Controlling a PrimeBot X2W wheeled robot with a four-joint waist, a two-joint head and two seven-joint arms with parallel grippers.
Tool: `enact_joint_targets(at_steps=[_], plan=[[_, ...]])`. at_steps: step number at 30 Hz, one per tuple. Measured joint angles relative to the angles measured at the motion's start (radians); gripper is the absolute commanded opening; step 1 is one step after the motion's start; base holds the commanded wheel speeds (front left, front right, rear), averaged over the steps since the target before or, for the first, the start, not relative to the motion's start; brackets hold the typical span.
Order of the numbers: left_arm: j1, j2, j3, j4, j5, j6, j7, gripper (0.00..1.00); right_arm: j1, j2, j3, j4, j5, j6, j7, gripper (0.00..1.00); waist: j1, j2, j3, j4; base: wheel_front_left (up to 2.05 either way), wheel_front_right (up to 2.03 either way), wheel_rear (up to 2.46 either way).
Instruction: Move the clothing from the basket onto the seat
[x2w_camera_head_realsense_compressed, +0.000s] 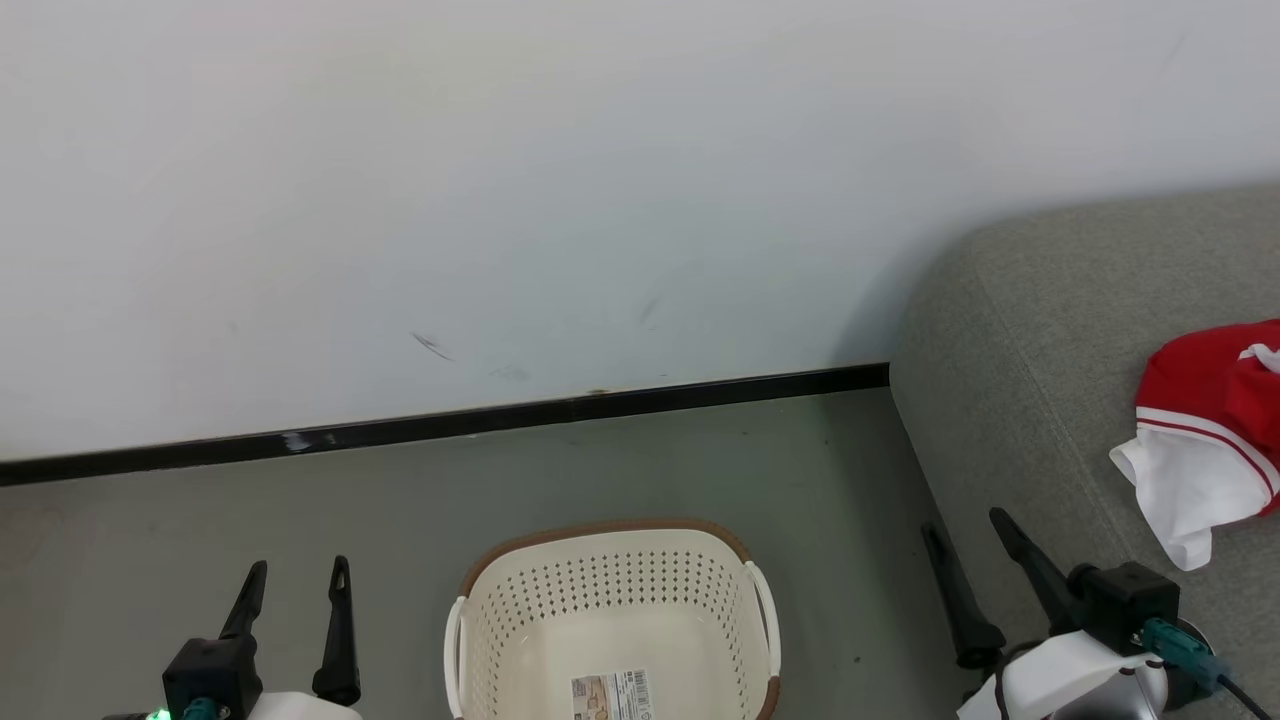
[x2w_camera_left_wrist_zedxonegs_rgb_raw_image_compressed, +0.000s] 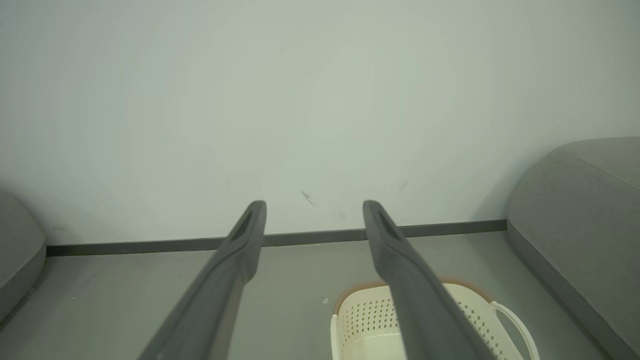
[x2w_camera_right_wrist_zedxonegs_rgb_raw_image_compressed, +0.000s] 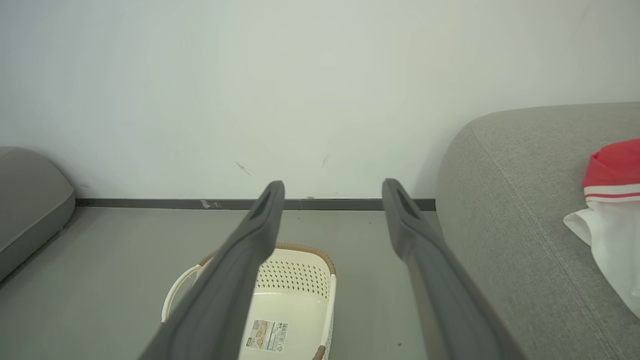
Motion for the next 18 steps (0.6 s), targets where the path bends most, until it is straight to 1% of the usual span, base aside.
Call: enact_joint_targets(at_steps=[16, 17, 18], plan=[[0.0, 0.007, 0.023, 0.019, 0.0, 0.001, 0.0, 1.0, 0.022, 0.011, -0.015, -0.038, -0.011, 0.0, 0.0, 1.0, 0.0, 0.0, 0.005, 0.011, 0.0, 0.0, 0.0], [0.0, 0.007, 0.024, 0.02, 0.0, 0.003, -0.003, 0.0, 0.023, 0.012, -0.015, -0.04, -0.011, 0.0, 0.0, 0.0, 0.0, 0.0, 0.005, 0.012, 0.0, 0.0, 0.0], [0.001, 0.003, 0.022, 0.028, 0.0, 0.003, -0.002, 0.0, 0.024, 0.013, -0.015, -0.03, -0.009, 0.0, 0.0, 0.0, 0.0, 0.0, 0.005, 0.012, 0.0, 0.0, 0.0]])
